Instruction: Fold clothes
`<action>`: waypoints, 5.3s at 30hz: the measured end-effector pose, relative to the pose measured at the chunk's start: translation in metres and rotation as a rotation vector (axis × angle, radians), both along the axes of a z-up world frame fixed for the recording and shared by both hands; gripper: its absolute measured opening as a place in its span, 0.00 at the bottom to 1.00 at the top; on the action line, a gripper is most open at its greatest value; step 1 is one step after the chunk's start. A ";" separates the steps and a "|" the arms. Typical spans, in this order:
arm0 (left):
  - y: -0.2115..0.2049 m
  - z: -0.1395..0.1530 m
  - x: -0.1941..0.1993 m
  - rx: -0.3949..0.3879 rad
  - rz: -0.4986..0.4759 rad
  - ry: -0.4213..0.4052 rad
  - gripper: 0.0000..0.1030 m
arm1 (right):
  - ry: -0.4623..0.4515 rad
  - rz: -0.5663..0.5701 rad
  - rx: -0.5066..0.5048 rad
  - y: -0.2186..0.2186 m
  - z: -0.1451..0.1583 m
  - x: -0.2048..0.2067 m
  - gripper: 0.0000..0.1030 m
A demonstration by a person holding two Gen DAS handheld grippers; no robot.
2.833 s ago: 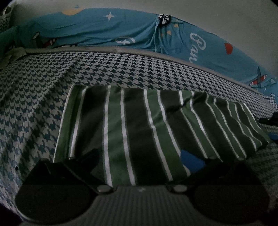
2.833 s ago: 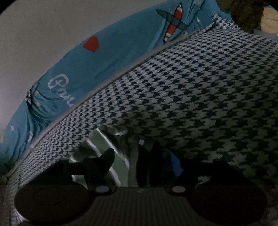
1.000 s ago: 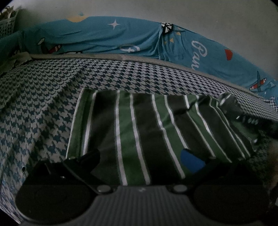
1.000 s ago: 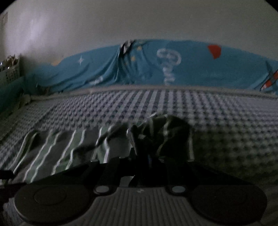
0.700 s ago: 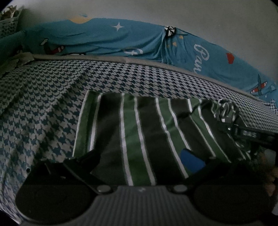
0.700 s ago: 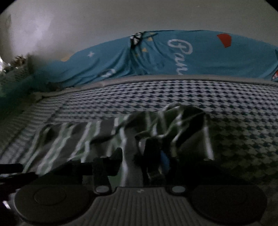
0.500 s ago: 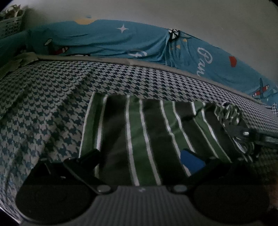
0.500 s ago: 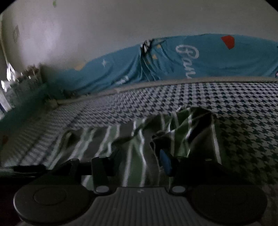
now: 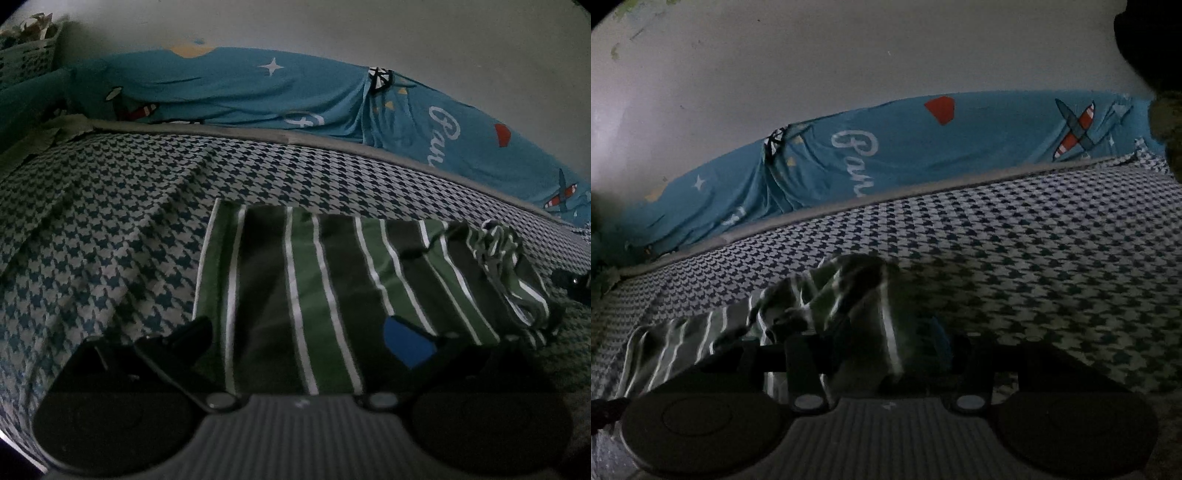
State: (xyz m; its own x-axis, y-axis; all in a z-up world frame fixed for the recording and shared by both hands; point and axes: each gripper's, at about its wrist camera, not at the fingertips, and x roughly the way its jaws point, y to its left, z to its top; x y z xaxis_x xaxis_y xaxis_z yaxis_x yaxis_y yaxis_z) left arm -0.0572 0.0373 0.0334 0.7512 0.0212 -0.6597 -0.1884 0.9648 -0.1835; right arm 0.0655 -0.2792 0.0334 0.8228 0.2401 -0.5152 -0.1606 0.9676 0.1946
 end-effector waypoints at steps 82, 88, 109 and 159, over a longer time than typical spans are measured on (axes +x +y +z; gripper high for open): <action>0.065 -0.017 -0.034 -0.044 0.185 0.067 1.00 | 0.038 0.635 -0.151 0.159 -0.032 -0.083 0.39; 0.070 -0.016 -0.038 -0.062 0.191 0.056 1.00 | 0.021 0.662 -0.153 0.165 -0.030 -0.087 0.40; 0.104 -0.011 -0.020 -0.267 0.189 0.127 1.00 | -0.046 0.836 -0.201 0.202 -0.032 -0.100 0.49; 0.101 -0.027 0.051 -0.620 -0.170 0.260 0.75 | -0.039 0.874 -0.144 0.222 -0.037 -0.073 0.16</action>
State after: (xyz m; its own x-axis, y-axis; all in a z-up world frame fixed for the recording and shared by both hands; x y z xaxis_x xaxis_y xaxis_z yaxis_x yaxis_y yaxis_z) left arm -0.0058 0.1387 0.0066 0.5267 -0.5217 -0.6711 -0.1568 0.7163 -0.6799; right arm -0.0072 -0.0570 -0.0039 0.3929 0.7263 -0.5641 -0.8579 0.5103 0.0595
